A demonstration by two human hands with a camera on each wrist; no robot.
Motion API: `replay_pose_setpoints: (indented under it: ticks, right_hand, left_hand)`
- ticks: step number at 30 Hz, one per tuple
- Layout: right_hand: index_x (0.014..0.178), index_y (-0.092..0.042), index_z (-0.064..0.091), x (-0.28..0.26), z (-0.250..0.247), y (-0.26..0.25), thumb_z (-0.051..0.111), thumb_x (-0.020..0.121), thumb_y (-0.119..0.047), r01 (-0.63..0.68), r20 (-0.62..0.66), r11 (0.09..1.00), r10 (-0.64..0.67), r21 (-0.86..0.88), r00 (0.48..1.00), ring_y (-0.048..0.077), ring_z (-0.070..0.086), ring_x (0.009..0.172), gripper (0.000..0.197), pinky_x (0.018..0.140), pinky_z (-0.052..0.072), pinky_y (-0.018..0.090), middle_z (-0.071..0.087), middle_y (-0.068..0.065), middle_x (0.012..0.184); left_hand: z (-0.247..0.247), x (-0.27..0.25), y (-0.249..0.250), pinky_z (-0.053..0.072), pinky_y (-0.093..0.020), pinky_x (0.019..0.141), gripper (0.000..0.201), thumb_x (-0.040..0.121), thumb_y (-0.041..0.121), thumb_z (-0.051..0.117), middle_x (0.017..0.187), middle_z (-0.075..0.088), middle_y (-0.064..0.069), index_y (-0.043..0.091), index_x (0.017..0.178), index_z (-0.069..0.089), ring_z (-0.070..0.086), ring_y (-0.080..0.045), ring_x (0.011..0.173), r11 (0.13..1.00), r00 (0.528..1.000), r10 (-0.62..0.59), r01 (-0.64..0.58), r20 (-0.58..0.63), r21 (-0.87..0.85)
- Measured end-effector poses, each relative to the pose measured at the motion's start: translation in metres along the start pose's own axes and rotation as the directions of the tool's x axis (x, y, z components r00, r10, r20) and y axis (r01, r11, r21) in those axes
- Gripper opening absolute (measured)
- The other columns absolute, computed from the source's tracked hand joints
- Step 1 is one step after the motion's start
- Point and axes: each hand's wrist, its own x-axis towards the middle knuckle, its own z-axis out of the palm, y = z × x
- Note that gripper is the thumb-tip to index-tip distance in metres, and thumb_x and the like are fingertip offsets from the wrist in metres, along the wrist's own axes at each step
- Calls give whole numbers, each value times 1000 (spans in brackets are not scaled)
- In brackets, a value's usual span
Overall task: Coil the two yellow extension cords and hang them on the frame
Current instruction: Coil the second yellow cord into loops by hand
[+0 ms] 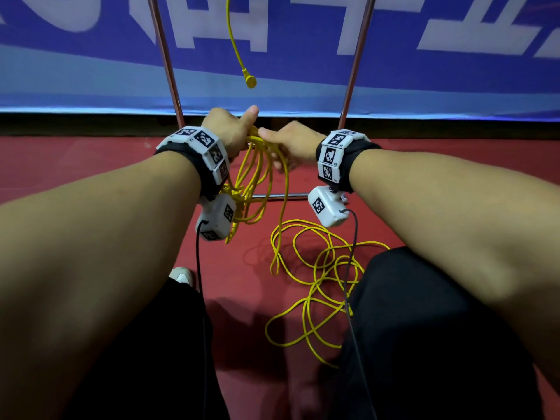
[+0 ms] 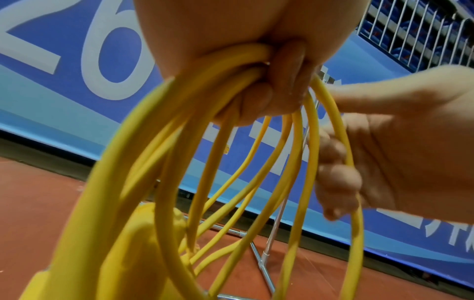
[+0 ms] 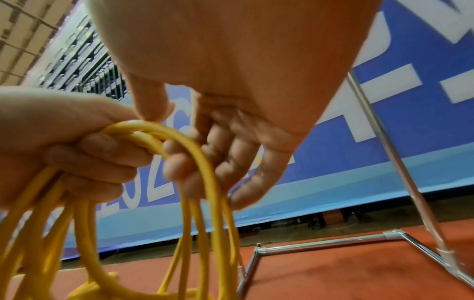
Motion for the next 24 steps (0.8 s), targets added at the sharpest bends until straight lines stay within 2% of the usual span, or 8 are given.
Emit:
replay_pose_setpoints:
  ticks: [2, 4, 6, 9, 12, 14, 18, 24]
  right_hand:
    - [63, -15, 50, -1, -2, 9, 46, 94, -65, -94, 83, 994, 88, 64, 993, 27, 61, 62, 58, 64, 45, 30, 55, 5, 57]
    - [64, -15, 45, -5, -6, 15, 47, 97, -60, -182, 62, 964, 173, 193, 983, 22, 53, 53, 55, 55, 45, 26, 48, 2, 55]
    - [65, -14, 45, -8, -13, 16, 51, 98, -52, -169, -30, 938, 187, 304, 982, 16, 39, 47, 51, 52, 39, 25, 40, 1, 56]
    - [57, -17, 41, -4, -21, 10, 58, 96, -42, -15, -264, 981, 66, 191, 962, 16, 29, 42, 49, 51, 25, 27, 35, -1, 48]
    - [51, -21, 34, -2, -23, 0, 60, 79, -50, 17, -397, 1000, -18, -6, 918, 23, 29, 52, 47, 54, 27, 34, 32, 5, 53]
    - [51, -20, 27, -4, -21, -5, 59, 85, -50, 13, -402, 988, -75, -155, 912, 21, 25, 52, 56, 54, 22, 34, 25, 2, 52]
    - [49, -18, 25, -7, -8, -17, 55, 93, -52, 73, -358, 948, -187, -308, 915, 16, 24, 44, 63, 49, 20, 34, 23, -2, 47]
    - [49, -17, 34, -2, -1, -18, 52, 93, -53, 90, -349, 964, -176, -250, 920, 19, 35, 47, 60, 52, 30, 30, 39, 3, 50]
  left_hand:
    - [-5, 4, -2, 53, -42, 65, 61, 93, 64, 50, 74, 63, -14, 7, 81, 68, 54, -28, 59, 999, 999, -16, 14, -50, -36]
    - [-9, 4, -3, 49, -37, 60, 56, 93, 64, 51, 75, 61, -12, 11, 83, 65, 53, -26, 61, 997, 996, -34, 28, -85, -74]
    - [-11, 4, -2, 42, -29, 54, 55, 95, 61, 51, 71, 60, -11, 9, 82, 65, 50, -26, 56, 993, 995, -45, 36, -87, -108]
    - [-8, 1, -1, 43, -30, 54, 56, 96, 56, 52, 66, 60, -12, 6, 73, 62, 48, -26, 49, 981, 997, -63, 53, -48, -187]
    - [-5, -2, 0, 40, -27, 51, 52, 97, 52, 53, 65, 60, -12, 4, 81, 63, 46, -23, 44, 970, 997, -78, 74, -6, -233]
    - [-3, -5, 2, 39, -26, 50, 48, 96, 51, 55, 64, 59, -11, 4, 92, 64, 45, -21, 43, 959, 996, -91, 91, 12, -269]
    - [3, -7, 3, 41, -27, 51, 49, 96, 50, 53, 63, 61, -11, 4, 82, 63, 47, -22, 44, 971, 998, -58, 60, 17, -233]
    - [3, -9, 7, 45, -31, 58, 56, 97, 52, 51, 64, 61, -13, 3, 72, 64, 49, -26, 47, 987, 999, 10, -16, -35, -158]
